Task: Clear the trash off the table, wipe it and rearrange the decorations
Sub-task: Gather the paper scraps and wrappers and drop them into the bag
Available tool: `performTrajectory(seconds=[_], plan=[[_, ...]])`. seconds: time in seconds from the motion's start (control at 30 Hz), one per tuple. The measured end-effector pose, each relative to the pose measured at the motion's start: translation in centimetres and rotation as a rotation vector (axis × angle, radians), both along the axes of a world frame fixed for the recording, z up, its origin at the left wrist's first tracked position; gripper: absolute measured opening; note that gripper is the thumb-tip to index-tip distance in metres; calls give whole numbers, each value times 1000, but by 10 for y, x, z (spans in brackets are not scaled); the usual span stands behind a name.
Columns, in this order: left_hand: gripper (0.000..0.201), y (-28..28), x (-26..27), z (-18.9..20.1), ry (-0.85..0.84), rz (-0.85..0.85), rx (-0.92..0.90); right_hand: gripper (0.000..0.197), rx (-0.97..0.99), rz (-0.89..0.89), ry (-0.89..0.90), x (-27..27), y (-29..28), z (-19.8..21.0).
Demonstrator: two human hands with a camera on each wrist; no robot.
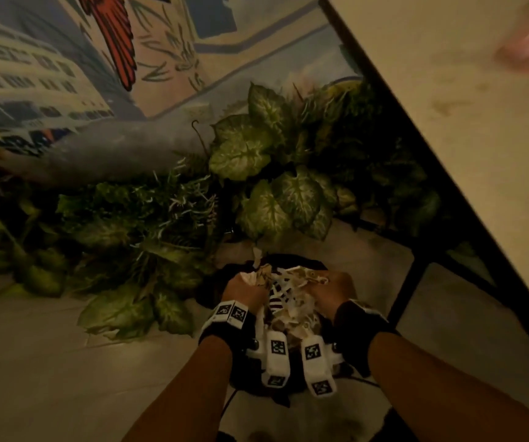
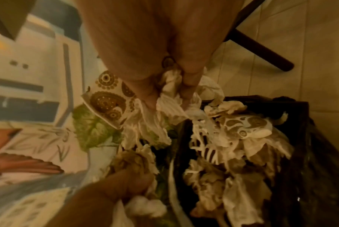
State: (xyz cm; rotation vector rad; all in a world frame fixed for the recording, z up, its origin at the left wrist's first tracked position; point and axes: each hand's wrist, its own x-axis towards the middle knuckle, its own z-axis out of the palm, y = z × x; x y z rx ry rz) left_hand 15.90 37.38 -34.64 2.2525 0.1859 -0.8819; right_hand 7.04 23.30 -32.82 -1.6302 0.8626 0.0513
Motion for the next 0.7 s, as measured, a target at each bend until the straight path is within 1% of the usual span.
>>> performTrajectory(seconds=[0.03,0.07,0.1,0.17,0.2,0.23,0.3,0.33,0.37,0.4,0.43,0.5,0.53,0.57,0.6,0.63,0.67,0.7], plan=[[17,-2,2,-20,-22,-18,10,9,-58,49,25,1,1,-19],[9,-4,4,-36,-44,-58,22,18,-145,118,64,4,0,-40],[10,-6,5,-59,-56,-128,60,25,-215,186,98,5,1,-63],[29,-11,10,-100,-117,-273,176,28,-310,309,127,13,1,-103],[35,-13,14,-118,-143,-297,218,28,-356,359,133,17,0,-123],[40,-15,17,-134,-169,-330,252,27,-401,394,144,21,0,-143],[52,-18,19,-152,-185,-468,293,27,-480,435,196,28,-1,-179],[57,-19,20,-164,-171,-511,306,31,-538,460,220,30,-1,-197],[57,-20,20,-170,-144,-575,347,36,-601,519,250,31,1,-211],[57,-20,20,-182,-155,-641,372,41,-659,620,294,31,2,-224],[61,-21,22,-199,-142,-668,401,49,-692,734,361,30,4,-234],[73,-29,29,-245,-60,-753,438,74,-645,917,535,24,3,-247],[75,-29,35,-268,-70,-812,496,83,-604,973,581,21,1,-255],[71,-28,32,-253,-97,-845,535,89,-583,999,609,18,0,-256],[65,-25,26,-227,-112,-883,556,92,-571,1014,623,18,-2,-256],[59,-23,20,-208,-92,-922,569,95,-569,1017,643,16,-1,-253],[56,-21,18,-203,-96,-931,559,97,-577,1019,653,16,-2,-250],[54,-19,17,-200,-107,-923,561,99,-584,1022,659,20,-3,-255]])
